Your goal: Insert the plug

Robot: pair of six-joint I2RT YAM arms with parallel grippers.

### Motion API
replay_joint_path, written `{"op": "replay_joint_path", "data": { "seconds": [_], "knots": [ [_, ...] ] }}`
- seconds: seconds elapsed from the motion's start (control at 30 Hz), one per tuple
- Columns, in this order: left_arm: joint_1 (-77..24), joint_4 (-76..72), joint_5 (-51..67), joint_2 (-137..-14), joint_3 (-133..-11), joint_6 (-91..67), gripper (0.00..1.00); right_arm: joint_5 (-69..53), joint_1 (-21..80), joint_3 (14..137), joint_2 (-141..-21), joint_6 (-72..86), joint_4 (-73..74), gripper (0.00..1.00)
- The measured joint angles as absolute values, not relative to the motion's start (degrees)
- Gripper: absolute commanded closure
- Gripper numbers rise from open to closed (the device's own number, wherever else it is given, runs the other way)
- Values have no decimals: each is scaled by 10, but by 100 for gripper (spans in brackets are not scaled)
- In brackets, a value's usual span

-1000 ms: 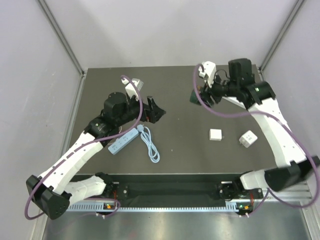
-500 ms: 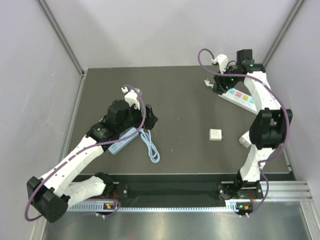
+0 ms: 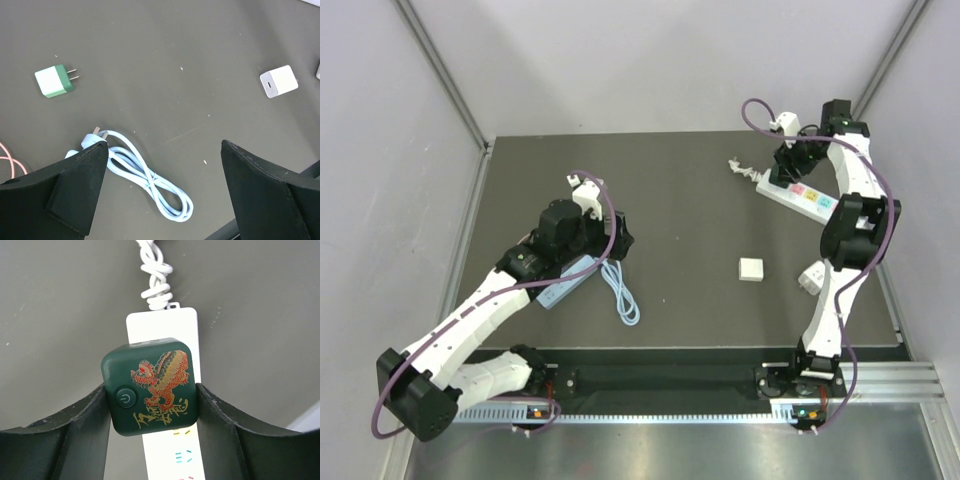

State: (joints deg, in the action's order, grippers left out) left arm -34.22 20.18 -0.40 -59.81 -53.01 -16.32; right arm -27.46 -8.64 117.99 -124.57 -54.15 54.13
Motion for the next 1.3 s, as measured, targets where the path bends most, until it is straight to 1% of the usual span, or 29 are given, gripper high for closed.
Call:
{"op": "replay_joint_path", "data": {
  "seconds": [0.37, 0.73, 1.3],
  "knots": [
    [-342, 201, -6, -598, -530, -163, 2, -311, -112, 1258, -1326, -587, 583, 100],
    [-342, 201, -5, -596, -530, -163, 2, -320, -117, 1296, -1347, -607, 600, 100],
    [-342, 198, -6, -594, -530, -163, 2, -335, -124, 1299, -1365, -602, 592, 100]
  ]
}}
